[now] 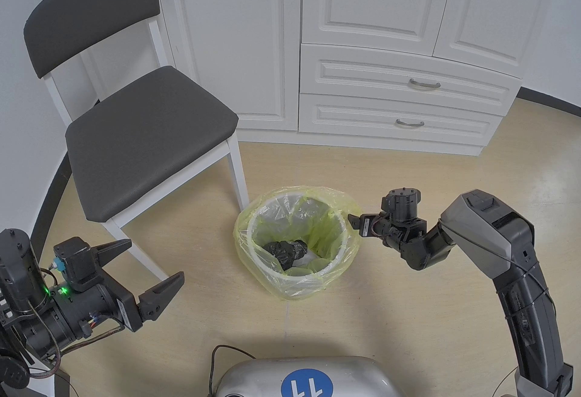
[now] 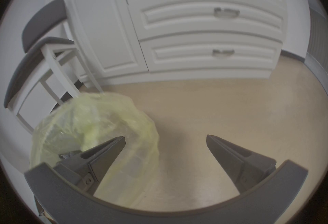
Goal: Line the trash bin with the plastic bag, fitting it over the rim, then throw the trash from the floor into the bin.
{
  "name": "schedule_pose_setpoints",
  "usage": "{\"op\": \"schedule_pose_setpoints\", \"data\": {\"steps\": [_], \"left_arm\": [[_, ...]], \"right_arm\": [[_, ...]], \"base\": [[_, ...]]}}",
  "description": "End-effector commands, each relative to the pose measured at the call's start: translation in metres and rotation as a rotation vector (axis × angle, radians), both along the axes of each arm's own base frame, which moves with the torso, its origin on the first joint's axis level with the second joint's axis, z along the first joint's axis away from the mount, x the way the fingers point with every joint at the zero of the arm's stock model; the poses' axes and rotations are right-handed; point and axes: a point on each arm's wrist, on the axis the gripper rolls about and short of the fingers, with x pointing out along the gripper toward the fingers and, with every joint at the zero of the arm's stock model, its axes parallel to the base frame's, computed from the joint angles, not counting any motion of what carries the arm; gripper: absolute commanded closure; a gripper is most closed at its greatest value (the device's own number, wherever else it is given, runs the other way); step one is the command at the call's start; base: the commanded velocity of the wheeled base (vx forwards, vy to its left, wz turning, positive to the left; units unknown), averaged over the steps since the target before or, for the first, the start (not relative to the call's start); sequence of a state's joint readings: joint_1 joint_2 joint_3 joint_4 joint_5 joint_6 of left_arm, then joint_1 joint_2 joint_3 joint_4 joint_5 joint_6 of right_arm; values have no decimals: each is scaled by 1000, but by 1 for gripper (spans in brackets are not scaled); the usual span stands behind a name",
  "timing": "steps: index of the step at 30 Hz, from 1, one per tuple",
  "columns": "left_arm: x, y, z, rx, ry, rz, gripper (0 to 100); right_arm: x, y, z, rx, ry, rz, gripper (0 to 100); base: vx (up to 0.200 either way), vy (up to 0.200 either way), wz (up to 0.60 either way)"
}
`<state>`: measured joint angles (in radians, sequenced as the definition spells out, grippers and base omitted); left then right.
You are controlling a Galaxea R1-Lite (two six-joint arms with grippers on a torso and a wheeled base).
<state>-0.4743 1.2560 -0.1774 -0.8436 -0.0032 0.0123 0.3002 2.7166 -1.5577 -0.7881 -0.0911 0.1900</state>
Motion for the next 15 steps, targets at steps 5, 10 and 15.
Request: {"op": "schedule_pose_setpoints", "data": {"steps": [5, 10, 15], "left_arm": [[6, -3, -6, 13, 31, 3, 0], [8, -4, -7, 14, 36, 5, 0], [8, -3, -7, 10, 29, 6, 0]], "right_arm": [[15, -1, -38, 102, 210, -89, 0], [19, 1, -42, 133, 224, -109, 0], [18, 0, -41, 128, 218, -110, 0]], "base": [[0, 0, 0], [0, 0, 0], [0, 0, 0]]}}
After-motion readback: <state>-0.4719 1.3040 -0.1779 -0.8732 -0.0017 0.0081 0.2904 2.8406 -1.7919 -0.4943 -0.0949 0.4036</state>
